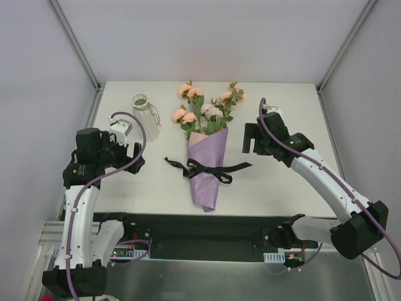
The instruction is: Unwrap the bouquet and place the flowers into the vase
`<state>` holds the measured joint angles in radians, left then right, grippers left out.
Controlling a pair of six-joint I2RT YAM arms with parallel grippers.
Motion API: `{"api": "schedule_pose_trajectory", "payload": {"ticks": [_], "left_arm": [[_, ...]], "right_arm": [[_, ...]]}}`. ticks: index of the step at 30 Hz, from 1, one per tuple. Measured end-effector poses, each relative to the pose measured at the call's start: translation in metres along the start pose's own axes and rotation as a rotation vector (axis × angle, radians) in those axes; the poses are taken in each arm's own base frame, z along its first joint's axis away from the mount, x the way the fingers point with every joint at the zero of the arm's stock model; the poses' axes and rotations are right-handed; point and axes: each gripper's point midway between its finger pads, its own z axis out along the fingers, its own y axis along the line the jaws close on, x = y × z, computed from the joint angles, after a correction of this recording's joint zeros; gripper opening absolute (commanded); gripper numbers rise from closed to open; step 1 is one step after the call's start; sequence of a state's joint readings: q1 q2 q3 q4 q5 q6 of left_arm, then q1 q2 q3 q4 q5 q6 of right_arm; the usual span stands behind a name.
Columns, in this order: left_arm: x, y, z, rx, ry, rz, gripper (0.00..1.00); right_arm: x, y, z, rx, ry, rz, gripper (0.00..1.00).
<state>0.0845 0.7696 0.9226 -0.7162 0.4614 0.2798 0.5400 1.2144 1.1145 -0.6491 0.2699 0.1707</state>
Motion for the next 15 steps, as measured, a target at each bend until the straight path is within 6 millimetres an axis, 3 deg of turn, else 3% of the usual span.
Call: {"api": "schedule_pose_trajectory", "payload": {"ticks": [8,15], "left_arm": [[0.002,-0.009,0.005,0.049,0.025,0.039,0.99],[0.015,-0.043,0.029,0.211,0.133,0.153,0.99]], "right_arm": [[0.013,-0.003,0.012,0.027,0.035,-0.016,0.96],[0.068,0.005,0.029,-0.007,0.140,-0.090,0.96]]}}
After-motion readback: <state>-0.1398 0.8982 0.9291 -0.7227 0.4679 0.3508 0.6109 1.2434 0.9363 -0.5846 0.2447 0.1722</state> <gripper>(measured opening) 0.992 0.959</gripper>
